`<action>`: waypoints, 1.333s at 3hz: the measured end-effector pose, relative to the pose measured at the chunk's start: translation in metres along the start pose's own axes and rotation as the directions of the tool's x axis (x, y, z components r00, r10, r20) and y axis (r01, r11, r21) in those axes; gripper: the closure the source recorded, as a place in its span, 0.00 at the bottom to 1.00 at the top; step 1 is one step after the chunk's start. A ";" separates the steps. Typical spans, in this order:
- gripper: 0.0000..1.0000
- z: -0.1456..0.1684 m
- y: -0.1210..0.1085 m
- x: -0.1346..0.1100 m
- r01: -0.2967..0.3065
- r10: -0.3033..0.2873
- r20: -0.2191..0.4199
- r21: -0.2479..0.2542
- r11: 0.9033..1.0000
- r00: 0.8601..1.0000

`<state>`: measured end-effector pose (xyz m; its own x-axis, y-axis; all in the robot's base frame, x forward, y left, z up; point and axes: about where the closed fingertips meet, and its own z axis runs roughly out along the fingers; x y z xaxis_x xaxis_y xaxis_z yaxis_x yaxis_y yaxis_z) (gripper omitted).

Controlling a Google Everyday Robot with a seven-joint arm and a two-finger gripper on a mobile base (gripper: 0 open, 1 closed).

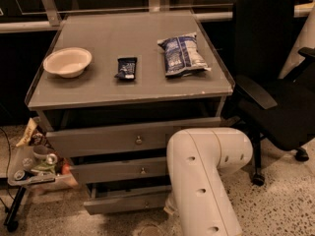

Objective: Close bottom drawer

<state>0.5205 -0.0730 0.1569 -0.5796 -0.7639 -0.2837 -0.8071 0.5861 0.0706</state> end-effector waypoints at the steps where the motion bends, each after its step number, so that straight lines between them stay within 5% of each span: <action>1: 0.12 0.000 0.000 0.000 0.000 0.000 0.000 0.000 1.000 1.000; 2: 0.00 0.000 0.000 0.000 0.000 0.000 0.000 0.000 1.000 1.000; 3: 0.00 0.000 0.000 0.000 0.000 0.000 0.000 0.000 1.000 1.000; 4: 0.19 0.000 0.000 0.000 0.000 0.000 0.000 0.000 1.000 1.000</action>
Offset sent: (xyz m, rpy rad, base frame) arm 0.0000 0.0000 0.0000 0.0000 0.0000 0.0000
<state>0.5204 -0.0730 0.1568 -0.5796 -0.7640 -0.2836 -0.8072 0.5861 0.0708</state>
